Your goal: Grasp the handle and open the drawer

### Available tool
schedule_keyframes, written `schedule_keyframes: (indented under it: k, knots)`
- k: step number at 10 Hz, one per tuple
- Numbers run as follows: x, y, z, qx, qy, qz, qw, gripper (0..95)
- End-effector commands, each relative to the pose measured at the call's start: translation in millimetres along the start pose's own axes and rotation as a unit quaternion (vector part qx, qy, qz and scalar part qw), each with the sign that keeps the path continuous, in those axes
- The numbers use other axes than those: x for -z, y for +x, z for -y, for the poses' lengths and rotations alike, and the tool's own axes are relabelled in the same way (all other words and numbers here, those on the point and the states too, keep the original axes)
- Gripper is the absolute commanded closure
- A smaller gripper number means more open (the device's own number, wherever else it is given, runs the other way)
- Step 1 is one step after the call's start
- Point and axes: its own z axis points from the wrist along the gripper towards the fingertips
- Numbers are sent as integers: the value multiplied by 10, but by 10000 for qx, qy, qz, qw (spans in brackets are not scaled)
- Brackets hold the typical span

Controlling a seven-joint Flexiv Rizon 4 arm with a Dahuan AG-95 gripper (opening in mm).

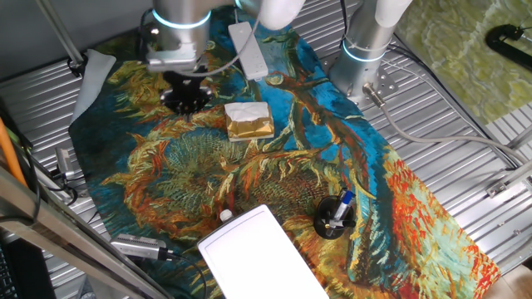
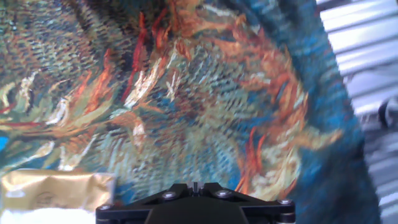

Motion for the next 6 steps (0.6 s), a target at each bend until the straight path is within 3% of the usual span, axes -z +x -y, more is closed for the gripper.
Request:
schedule_keyframes:
  k: [1, 5, 6]
  knots:
    - [-88, -108, 66, 18, -27, 150, 9999, 950]
    - [-226, -273, 130, 97, -107, 626, 9979, 950]
    - [-243, -303, 125, 98, -110, 653, 9978, 950]
